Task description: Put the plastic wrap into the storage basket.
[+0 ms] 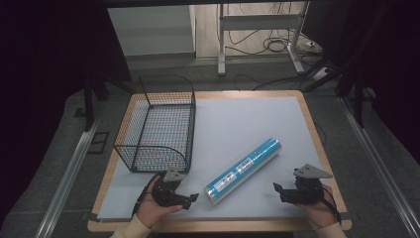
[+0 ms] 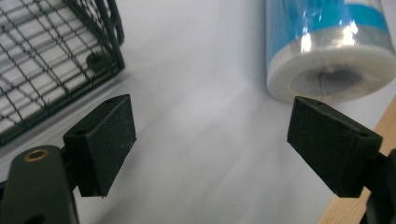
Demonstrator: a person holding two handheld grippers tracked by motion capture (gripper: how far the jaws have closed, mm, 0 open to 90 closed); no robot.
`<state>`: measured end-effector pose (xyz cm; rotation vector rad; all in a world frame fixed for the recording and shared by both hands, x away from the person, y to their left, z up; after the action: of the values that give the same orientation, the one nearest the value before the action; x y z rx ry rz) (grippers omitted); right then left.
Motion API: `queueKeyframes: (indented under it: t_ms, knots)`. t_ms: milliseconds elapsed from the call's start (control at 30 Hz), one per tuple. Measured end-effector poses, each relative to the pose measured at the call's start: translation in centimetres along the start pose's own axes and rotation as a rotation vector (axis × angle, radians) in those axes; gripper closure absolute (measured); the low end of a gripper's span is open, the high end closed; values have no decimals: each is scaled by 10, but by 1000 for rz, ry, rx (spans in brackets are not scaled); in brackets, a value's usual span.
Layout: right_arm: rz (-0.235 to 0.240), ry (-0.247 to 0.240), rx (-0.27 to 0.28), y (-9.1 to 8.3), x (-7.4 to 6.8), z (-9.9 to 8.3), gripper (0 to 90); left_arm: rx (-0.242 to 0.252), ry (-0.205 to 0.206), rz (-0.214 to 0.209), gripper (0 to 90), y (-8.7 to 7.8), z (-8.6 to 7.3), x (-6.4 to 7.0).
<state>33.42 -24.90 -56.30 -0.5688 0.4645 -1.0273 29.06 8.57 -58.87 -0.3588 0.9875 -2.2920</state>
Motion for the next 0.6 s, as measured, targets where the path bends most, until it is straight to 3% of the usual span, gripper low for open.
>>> queueKeyframes:
  t_ms: [233, 333, 600]
  knots:
    - [30, 3, 25, -5, -5, 1, 114, -11, -14, -6, 151, 3, 0, 1]
    - [39, 2, 38, -7, -5, 4, 121, -11, -2, -4, 151, 2, 0, 0]
    - [32, 5, 33, -5, -5, 4, 123, -13, 2, 10, 156, -4, 0, 1]
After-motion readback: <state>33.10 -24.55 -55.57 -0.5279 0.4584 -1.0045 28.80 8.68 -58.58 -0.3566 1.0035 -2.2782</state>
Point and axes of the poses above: each handheld gripper's, and its own axes: y roughly forward along the jaws, z roughly out of its top, x roughly to its right, the point moved 9 cm from there along y, roughly forward along the jaws, and after that the axes turned 12 degrees about y, right-handed, at the moved point
